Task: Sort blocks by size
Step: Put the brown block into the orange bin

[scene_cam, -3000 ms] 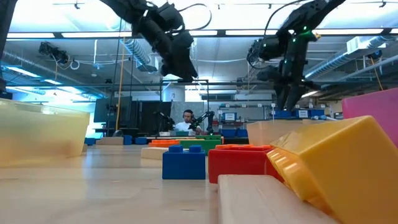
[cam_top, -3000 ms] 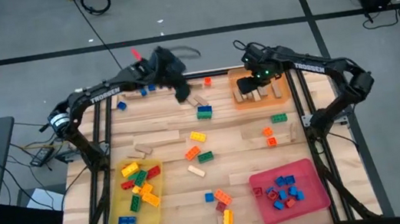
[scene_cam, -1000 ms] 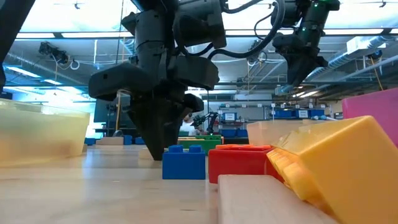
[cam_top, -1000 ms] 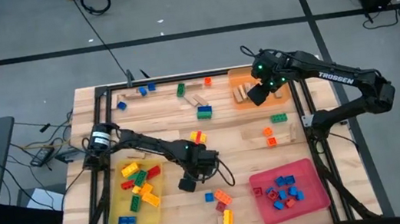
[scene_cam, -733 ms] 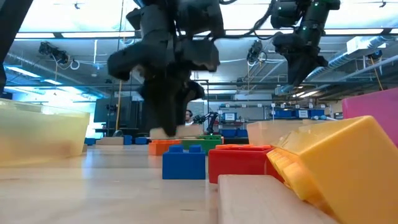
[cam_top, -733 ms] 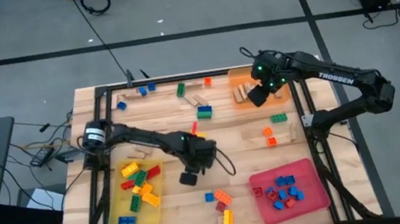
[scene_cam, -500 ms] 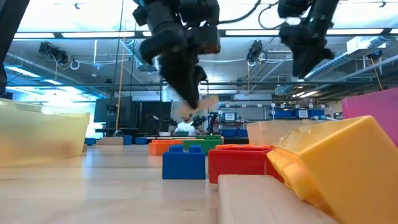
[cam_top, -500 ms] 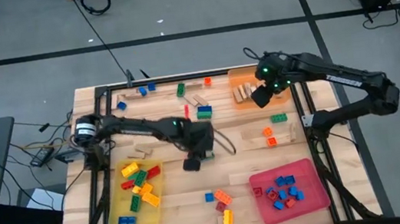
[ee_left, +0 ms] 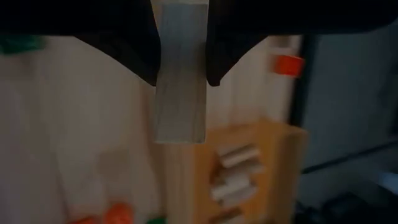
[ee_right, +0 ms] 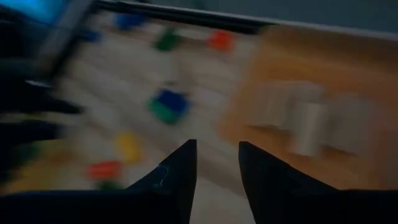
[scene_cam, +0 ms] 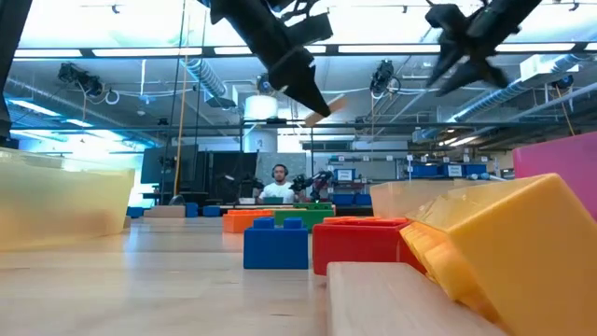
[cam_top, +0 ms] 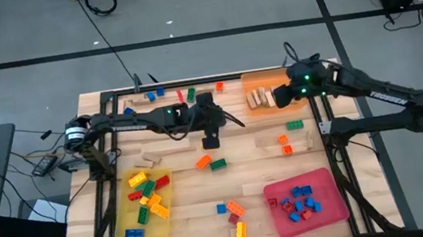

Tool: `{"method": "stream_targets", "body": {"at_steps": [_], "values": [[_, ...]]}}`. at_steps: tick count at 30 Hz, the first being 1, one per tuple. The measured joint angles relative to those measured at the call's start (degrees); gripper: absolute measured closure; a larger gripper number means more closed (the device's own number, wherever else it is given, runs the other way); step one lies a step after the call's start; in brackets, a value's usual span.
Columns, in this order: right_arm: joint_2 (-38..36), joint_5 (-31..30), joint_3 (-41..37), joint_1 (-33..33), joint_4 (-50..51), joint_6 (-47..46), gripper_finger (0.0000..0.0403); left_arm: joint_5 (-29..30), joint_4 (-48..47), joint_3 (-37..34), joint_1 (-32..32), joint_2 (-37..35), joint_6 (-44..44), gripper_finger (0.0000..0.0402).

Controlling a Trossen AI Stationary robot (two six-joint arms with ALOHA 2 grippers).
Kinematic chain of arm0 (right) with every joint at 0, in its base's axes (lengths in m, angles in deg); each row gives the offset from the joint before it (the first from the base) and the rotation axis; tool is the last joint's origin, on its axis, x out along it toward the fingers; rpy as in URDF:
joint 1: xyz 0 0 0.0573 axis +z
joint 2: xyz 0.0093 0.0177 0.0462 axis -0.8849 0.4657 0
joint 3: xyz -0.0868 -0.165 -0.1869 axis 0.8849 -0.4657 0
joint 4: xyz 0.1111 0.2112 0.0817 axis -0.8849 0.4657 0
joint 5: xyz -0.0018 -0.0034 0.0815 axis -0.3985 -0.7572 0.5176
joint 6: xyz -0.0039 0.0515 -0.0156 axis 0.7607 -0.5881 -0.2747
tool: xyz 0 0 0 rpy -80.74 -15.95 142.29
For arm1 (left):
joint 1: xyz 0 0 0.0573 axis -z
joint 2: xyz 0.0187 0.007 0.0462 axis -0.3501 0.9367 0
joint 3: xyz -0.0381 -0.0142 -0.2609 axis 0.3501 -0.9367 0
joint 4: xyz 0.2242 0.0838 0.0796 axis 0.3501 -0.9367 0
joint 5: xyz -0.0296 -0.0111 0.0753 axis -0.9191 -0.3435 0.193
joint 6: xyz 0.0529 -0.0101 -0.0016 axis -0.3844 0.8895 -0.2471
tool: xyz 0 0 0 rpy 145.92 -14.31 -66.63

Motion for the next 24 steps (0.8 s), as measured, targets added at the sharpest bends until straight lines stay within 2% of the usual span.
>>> {"method": "stream_targets", "body": {"at_steps": [4,7,12,17,24], "values": [[0.8,7.4,-6.7,1.2,-17.8,-3.3,0.0267,3.0,1.9,0.0,0.0,0.1,-1.3,0.0303],[3.9,9.7,-9.4,2.3,-27.3,-3.7,0.026,4.8,1.8,0.0,-0.2,0.1,-2.5,0.0303],[10.8,9.9,-9.9,3.9,-37.8,-5.4,0.024,6.0,1.8,0.0,-1.1,0.1,-5.4,0.0303],[17.5,10.6,-9.9,5.3,-47.5,-6.1,0.0214,10.1,1.8,0.0,-2.3,0.1,-5.5,0.0303],[24.7,13.2,-9.9,5.6,-58.3,-8.0,0.0185,10.3,1.8,0.0,-3.3,0.1,-7.8,0.0296]]}}
